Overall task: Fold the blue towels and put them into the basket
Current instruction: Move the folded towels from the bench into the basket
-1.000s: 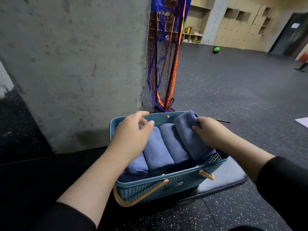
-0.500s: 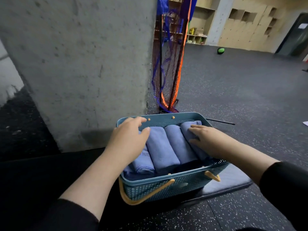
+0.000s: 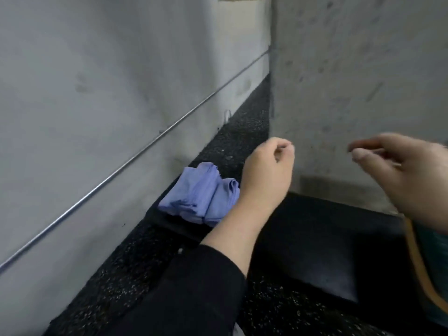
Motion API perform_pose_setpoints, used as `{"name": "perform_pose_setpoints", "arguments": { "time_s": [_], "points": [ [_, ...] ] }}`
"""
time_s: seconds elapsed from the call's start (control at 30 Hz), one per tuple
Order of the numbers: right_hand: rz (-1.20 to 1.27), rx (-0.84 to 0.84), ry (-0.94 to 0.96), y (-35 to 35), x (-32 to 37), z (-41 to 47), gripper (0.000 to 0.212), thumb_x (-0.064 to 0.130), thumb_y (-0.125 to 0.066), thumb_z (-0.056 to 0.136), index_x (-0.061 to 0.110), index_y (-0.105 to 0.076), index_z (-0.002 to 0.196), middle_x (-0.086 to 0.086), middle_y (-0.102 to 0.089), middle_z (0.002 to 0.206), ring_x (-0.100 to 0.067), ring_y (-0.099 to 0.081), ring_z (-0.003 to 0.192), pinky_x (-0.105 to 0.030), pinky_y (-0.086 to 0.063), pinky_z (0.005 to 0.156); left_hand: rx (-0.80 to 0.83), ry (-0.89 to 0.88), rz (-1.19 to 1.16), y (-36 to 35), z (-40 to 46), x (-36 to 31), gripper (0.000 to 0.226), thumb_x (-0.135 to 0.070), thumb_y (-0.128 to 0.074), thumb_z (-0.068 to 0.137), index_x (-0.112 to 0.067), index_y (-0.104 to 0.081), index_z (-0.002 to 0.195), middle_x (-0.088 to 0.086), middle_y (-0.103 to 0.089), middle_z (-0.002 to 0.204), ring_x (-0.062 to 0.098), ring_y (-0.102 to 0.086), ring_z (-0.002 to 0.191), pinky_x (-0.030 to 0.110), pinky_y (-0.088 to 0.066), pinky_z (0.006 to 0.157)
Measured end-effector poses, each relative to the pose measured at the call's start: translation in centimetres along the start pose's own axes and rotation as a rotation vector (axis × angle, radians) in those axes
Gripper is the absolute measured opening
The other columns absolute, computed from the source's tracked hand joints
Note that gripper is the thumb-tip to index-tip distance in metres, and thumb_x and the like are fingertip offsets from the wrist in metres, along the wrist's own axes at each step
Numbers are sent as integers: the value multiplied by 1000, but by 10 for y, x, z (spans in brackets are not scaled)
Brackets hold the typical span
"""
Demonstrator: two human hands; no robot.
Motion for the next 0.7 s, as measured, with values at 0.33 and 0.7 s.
{"name": "perform_pose_setpoints", "arguments": {
  "time_s": [0.33,0.7],
  "points": [
    [251,472,-496,-288,-3,-3,79,59,-70,83,10,-50,141,-7,-65,122,-26,-66,104,-43,-56,92,-202,406,398,151,7,189,29,-30,-53,100,-13,-67,120,11,-70,116,33,-62,111,35,-45,87],
    [405,429,-845,-376,-13,5,46,26,-81,82,4,-56,113,-9,-61,93,-23,-60,77,-27,-42,51,143,664,355,118,26,267,55,-38,-75,86,-4,-58,126,14,-67,116,32,-63,105,39,-50,91]
  ]
}}
Point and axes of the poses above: each hand's wrist, its own z-axis towards the middle knuckle, its own y-axis out of the back of the hand, x = y × z, the point moved 7 cm from there along z, towards the middle knuckle
